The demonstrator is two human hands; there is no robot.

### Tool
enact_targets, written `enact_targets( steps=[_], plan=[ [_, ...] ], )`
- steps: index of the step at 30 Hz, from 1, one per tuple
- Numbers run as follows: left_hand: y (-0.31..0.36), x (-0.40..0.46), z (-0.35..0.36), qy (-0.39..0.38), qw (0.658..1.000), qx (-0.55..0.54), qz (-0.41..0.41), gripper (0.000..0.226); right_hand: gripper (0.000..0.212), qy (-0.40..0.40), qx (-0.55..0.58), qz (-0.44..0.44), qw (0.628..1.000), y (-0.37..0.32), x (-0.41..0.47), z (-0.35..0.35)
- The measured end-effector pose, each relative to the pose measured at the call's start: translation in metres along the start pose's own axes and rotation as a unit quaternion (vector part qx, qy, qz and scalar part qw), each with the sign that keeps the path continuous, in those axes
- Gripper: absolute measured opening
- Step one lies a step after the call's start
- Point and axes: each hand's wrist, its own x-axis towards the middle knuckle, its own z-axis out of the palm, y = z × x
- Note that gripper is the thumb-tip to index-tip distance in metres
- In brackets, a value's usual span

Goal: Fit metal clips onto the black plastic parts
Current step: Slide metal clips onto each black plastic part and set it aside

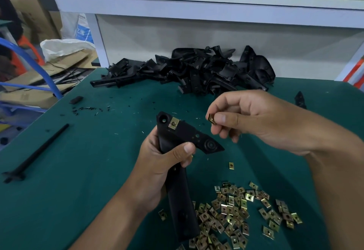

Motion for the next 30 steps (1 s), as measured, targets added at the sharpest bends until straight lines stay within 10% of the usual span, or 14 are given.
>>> enact_targets(
  steps=[30],
  plan=[
    [0.004, 0.001, 0.004, 0.027, 0.999, -0.003, 0.021, 0.019, 0.009, 0.063, 0.025, 0.053, 0.996, -0.006, 0.010, 0.024]
  ],
)
